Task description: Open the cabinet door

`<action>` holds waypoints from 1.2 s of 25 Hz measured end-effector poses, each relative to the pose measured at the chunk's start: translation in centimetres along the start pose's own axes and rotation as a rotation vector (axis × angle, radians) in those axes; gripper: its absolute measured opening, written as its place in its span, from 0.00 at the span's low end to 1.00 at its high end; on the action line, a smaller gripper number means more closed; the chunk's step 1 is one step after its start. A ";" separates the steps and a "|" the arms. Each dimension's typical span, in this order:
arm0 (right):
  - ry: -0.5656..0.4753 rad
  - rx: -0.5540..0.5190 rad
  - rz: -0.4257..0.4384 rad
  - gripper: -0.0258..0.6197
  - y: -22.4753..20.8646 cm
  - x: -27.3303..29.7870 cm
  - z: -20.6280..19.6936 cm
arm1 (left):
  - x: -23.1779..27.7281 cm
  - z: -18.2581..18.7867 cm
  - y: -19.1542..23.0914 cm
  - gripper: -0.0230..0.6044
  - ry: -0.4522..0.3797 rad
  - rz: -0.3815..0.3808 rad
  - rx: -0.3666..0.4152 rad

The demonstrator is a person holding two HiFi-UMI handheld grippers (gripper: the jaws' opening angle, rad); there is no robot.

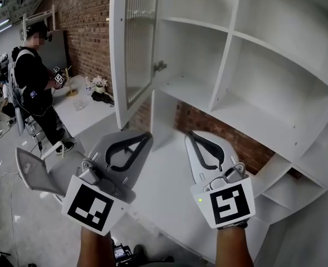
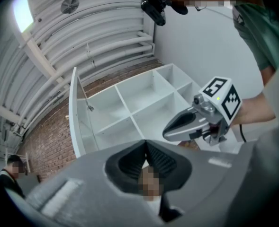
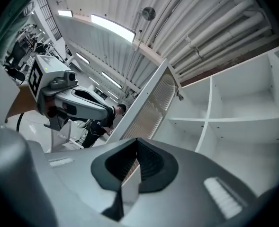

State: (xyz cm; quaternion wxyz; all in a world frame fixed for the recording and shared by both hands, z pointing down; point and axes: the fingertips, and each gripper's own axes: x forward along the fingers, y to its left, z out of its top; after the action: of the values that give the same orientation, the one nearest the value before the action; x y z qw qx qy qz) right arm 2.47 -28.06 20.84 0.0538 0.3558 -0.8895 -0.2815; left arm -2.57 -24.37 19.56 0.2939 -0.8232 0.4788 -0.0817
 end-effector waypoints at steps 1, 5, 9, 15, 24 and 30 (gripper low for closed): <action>0.003 -0.004 0.000 0.05 -0.1 -0.5 -0.1 | 0.2 0.2 -0.3 0.04 -0.001 -0.002 0.002; 0.024 -0.016 0.004 0.05 -0.4 -2.0 -0.5 | 0.8 1.1 -1.5 0.04 -0.005 -0.011 0.011; 0.054 -0.034 0.017 0.05 -0.5 -2.8 -1.2 | 1.3 1.5 -2.2 0.04 -0.005 -0.015 0.014; 0.055 -0.032 0.023 0.05 -0.6 -3.6 -1.2 | 1.4 2.0 -2.8 0.04 -0.005 -0.015 0.021; 0.052 -0.030 0.030 0.05 0.1 -3.8 -0.8 | 0.5 2.2 -2.9 0.04 -0.002 -0.010 0.032; 0.054 -0.030 0.028 0.05 0.3 -3.9 -0.5 | -0.1 2.4 -2.8 0.04 -0.003 -0.006 0.028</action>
State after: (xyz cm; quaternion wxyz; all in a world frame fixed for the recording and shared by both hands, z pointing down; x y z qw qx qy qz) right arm 5.37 -25.56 21.85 0.0873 0.3500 -0.8882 -0.2845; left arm 0.44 -22.32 19.15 0.3059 -0.8206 0.4746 -0.0881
